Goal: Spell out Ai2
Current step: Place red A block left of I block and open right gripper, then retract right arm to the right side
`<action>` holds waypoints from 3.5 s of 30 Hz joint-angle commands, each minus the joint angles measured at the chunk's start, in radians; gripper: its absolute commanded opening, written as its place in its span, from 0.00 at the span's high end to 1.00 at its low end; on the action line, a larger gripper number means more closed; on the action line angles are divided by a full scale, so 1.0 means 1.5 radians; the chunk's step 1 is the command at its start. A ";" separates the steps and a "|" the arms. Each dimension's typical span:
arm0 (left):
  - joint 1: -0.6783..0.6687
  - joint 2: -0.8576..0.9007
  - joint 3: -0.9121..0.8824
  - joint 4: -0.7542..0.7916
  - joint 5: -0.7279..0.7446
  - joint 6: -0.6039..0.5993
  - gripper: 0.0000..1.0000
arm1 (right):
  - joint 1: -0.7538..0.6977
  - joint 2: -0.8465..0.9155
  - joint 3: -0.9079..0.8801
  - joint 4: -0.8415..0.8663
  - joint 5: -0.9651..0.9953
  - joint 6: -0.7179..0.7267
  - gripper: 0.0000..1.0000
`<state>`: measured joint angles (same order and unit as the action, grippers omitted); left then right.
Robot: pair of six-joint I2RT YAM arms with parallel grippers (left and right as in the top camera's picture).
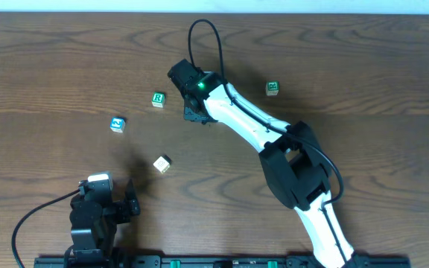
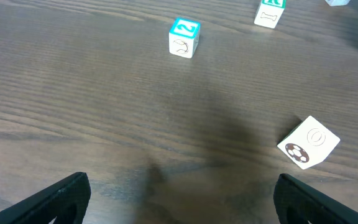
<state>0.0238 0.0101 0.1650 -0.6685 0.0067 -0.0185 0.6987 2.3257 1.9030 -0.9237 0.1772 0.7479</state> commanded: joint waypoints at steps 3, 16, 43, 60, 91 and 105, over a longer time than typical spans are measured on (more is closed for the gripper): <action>0.003 -0.004 -0.005 -0.005 -0.009 0.003 0.04 | -0.005 0.011 0.010 -0.003 0.009 0.034 0.99; 0.003 -0.004 -0.005 -0.005 -0.009 0.003 0.05 | -0.008 0.021 0.008 -0.007 0.002 0.032 0.99; 0.003 -0.004 -0.005 -0.005 -0.009 0.003 0.04 | -0.011 0.021 0.008 -0.014 -0.001 0.026 0.62; 0.003 -0.004 -0.005 -0.005 -0.009 0.003 0.05 | -0.013 0.021 0.008 0.039 0.053 -0.003 0.58; 0.003 -0.004 -0.005 -0.002 -0.012 0.003 0.04 | -0.049 -0.331 0.272 -0.333 0.017 -0.270 0.26; 0.002 -0.004 -0.005 0.069 0.110 -0.015 0.05 | -0.049 -0.656 -0.059 -0.345 0.109 -0.268 0.24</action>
<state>0.0238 0.0101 0.1623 -0.5865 0.0776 -0.0269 0.6220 1.3830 1.9522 -1.4761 0.3149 0.3542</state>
